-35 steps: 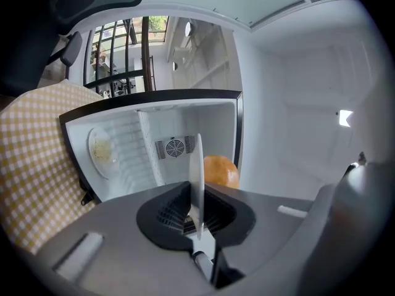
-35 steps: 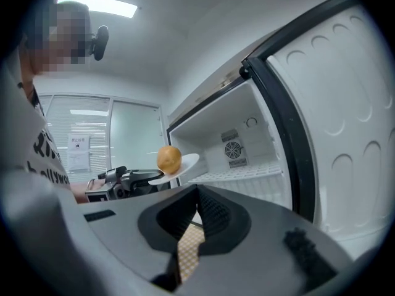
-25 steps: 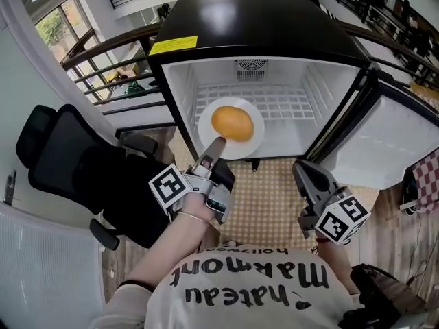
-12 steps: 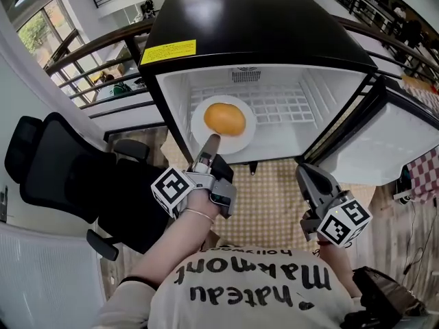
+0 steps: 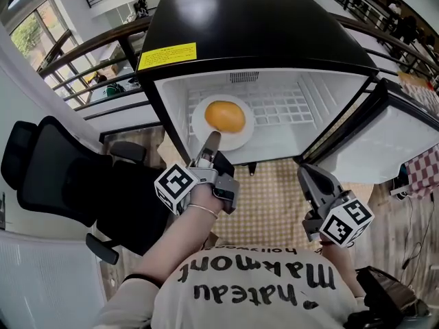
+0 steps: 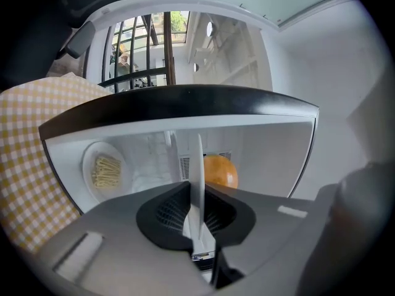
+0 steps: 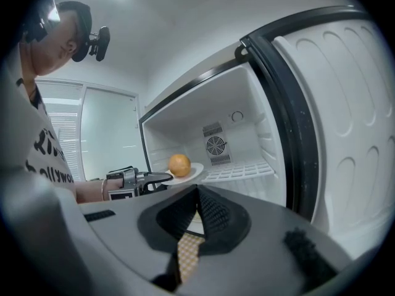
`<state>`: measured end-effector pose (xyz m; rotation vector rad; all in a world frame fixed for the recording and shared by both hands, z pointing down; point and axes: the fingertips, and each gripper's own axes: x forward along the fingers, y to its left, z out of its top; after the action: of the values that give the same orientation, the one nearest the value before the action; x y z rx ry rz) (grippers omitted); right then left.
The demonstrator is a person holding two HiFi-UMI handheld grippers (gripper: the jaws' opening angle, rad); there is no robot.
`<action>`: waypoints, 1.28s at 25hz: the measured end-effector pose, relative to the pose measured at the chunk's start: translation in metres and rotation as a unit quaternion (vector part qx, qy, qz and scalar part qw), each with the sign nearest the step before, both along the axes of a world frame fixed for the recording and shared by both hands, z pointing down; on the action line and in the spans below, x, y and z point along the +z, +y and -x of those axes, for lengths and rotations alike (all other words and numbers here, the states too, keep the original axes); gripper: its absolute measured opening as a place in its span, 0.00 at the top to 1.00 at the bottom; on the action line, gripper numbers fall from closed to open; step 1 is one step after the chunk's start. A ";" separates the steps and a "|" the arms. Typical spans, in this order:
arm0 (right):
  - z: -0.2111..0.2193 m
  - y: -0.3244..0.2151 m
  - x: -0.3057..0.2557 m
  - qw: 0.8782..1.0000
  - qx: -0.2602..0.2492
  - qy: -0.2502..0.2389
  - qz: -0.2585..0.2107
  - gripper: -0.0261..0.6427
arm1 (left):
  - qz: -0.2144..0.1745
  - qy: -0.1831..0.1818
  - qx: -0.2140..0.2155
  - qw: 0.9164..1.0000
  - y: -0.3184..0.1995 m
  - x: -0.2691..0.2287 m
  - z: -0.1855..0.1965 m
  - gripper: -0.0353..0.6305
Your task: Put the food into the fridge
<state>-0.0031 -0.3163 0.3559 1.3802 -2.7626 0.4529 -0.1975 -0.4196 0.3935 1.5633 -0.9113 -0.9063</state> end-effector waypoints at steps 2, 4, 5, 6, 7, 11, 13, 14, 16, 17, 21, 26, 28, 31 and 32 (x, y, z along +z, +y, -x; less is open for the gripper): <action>0.000 -0.002 0.001 1.000 0.001 0.000 0.000 0.94 | 0.005 -0.002 -0.006 1.000 -0.003 0.004 0.002 0.93; 0.000 -0.004 0.001 1.000 0.002 0.000 -0.001 0.94 | 0.009 0.001 -0.012 1.000 -0.006 0.006 0.003 0.93; 0.000 -0.005 0.001 1.000 0.002 -0.001 -0.002 0.94 | 0.011 0.004 -0.013 1.000 -0.007 0.007 0.003 0.93; 0.001 -0.006 0.001 1.000 0.003 -0.002 -0.003 0.94 | 0.013 0.007 -0.013 1.000 -0.008 0.008 0.003 0.93; 0.001 -0.006 0.001 1.000 0.004 -0.003 -0.003 0.94 | 0.015 0.009 -0.012 1.000 -0.009 0.009 0.002 0.93; 0.001 -0.008 0.003 1.000 0.005 -0.004 0.001 0.94 | 0.018 0.018 -0.018 1.000 -0.014 0.010 0.003 0.93; 0.001 -0.008 0.002 1.000 0.005 -0.003 0.000 0.94 | 0.017 0.022 -0.021 0.999 -0.016 0.009 0.004 0.93; 0.000 -0.008 0.001 1.000 0.006 -0.002 0.000 0.94 | 0.015 0.024 -0.021 0.999 -0.017 0.008 0.003 0.93; -0.003 -0.009 0.001 1.000 0.009 -0.003 0.000 0.94 | 0.012 0.025 -0.020 0.999 -0.019 0.007 0.001 0.93; -0.004 -0.009 0.001 1.000 0.010 -0.003 0.000 0.94 | 0.010 0.025 -0.019 0.999 -0.020 0.006 0.000 0.92; -0.005 -0.009 0.002 1.000 0.009 -0.003 0.000 0.94 | 0.000 0.029 -0.017 0.999 -0.020 0.000 -0.004 0.86; -0.006 -0.008 0.001 1.000 0.009 -0.004 0.000 0.94 | -0.003 0.028 -0.018 0.999 -0.020 -0.005 -0.003 0.80; -0.006 -0.007 0.001 1.000 0.008 -0.005 0.001 0.94 | -0.002 0.031 -0.017 0.999 -0.019 -0.006 -0.004 0.77; -0.005 -0.006 0.002 1.000 0.006 -0.005 0.001 0.94 | -0.001 0.038 -0.014 0.999 -0.018 -0.008 -0.006 0.71; -0.005 -0.006 0.002 1.000 0.006 -0.006 0.001 0.94 | 0.000 0.041 -0.013 0.999 -0.017 -0.009 -0.006 0.70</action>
<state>0.0021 -0.3222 0.3576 1.3985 -2.7639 0.4641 -0.1916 -0.4370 0.3845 1.5074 -0.8751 -0.9817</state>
